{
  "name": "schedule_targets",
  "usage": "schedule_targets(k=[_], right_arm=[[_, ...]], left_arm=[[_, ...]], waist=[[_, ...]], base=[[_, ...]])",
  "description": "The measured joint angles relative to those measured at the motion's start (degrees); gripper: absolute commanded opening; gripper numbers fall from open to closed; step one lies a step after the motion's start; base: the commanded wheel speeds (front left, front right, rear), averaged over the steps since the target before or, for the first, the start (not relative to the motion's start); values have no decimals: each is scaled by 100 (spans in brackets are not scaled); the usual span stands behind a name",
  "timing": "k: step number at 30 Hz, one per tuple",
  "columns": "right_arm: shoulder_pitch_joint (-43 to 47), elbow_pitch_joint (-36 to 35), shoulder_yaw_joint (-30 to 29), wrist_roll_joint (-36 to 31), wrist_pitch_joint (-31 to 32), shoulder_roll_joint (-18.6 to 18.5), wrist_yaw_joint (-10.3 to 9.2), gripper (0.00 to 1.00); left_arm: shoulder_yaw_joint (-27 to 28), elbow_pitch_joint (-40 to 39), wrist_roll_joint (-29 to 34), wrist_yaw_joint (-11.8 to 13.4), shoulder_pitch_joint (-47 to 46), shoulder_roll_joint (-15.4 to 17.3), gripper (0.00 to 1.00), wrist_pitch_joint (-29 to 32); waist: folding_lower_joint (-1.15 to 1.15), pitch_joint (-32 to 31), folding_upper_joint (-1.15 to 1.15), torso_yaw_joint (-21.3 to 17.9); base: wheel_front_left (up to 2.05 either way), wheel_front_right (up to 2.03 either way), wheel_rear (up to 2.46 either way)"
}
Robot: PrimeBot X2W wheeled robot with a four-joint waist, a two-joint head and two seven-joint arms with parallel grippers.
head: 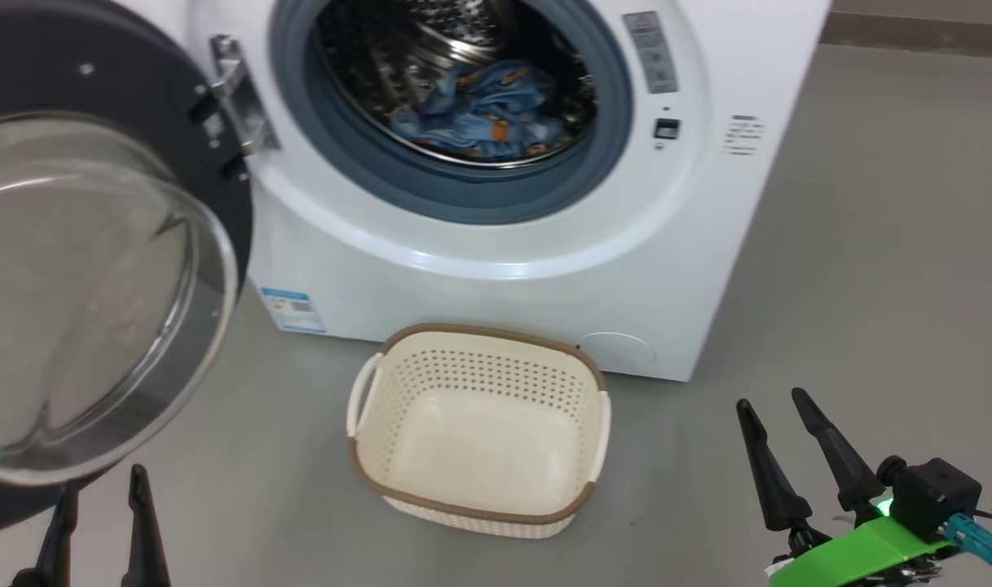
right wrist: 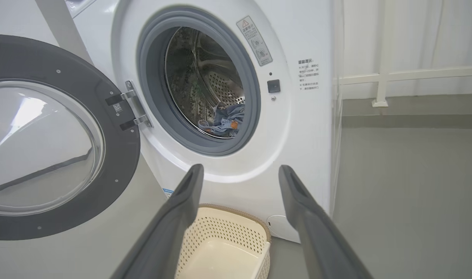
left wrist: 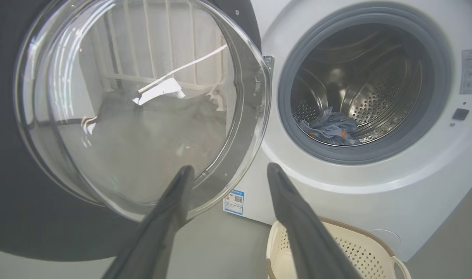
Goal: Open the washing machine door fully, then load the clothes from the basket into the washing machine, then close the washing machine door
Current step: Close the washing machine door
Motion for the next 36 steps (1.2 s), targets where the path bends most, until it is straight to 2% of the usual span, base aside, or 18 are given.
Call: schedule_targets(k=[10, 18, 26, 35, 36], right_arm=[[-64, 19, 242, 0, 0, -27, 0, 100], [-64, 26, 521, 0, 0, -47, 0, 100], [-63, 51, 606, 24, 0, -49, 0, 100], [-63, 59, 669, 25, 0, -21, 0, 100], [-62, 59, 671, 25, 0, -18, 0, 100]], left_arm=[[1, -3, -147, 10, 86, -19, 100, 0], [-1, -66, -246, 59, 254, -22, 100, 0], [19, -99, -255, 103, 382, -23, 100, 0], [43, -111, -255, 102, 497, -23, 100, 0], [46, -114, -255, 102, 497, -22, 57, 0]], waist=[[0, -6, 0, 735], [0, -70, 0, 1174], [0, -203, 0, 1386], [0, -260, 0, 1414], [0, -258, 0, 1411]], base=[[0, 0, 0], [0, 0, 0], [0, 0, 0], [0, 0, 0], [0, 0, 0]])
